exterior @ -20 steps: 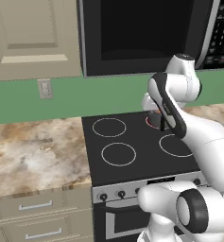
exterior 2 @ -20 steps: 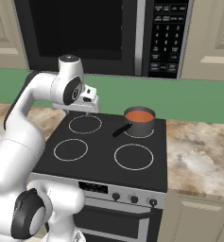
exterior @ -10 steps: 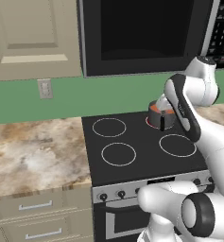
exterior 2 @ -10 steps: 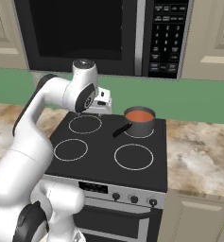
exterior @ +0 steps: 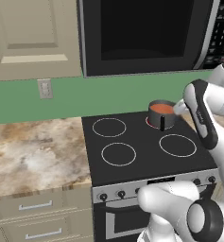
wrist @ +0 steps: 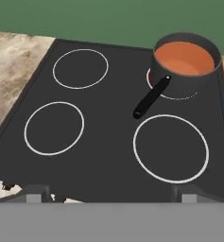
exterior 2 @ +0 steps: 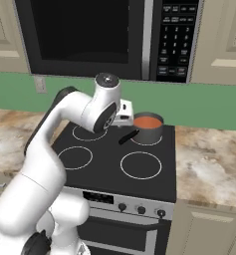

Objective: Wait until the marinara sauce is simmered to a deep red color and then turn off the stove.

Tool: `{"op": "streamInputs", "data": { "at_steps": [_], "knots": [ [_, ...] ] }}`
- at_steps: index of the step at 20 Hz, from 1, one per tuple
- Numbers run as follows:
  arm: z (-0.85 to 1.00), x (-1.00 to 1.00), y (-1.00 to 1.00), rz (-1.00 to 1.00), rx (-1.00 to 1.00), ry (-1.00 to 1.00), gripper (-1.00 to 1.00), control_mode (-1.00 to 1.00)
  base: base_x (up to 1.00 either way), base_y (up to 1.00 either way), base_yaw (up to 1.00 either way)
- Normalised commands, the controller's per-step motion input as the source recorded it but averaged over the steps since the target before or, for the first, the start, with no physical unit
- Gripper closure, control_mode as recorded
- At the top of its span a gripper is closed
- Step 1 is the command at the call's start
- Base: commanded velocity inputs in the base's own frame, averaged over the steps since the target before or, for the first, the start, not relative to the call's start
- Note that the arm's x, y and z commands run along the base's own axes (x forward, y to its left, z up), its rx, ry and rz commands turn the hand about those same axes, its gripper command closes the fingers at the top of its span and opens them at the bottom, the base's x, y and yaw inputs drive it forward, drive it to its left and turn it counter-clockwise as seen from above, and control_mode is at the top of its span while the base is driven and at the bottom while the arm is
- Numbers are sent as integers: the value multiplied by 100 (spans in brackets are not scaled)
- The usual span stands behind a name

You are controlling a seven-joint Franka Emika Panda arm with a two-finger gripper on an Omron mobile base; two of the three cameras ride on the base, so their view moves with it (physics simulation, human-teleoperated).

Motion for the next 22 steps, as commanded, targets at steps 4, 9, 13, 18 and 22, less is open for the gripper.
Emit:
{"op": "streamInputs", "data": {
  "at_steps": [4,9,13,18,22],
  "knots": [
    [0,-15,-70,14,0,-3,-100,-100,0,0,0],
    [0,-16,-65,16,0,-6,-100,-100,0,0,0],
    [-5,-53,-51,16,0,-12,-100,-100,0,0,0],
    [-26,-52,-5,2,0,-17,-100,-100,0,0,0],
    [-44,-35,0,0,0,-16,-100,-100,0,0,0]
  ]
}}
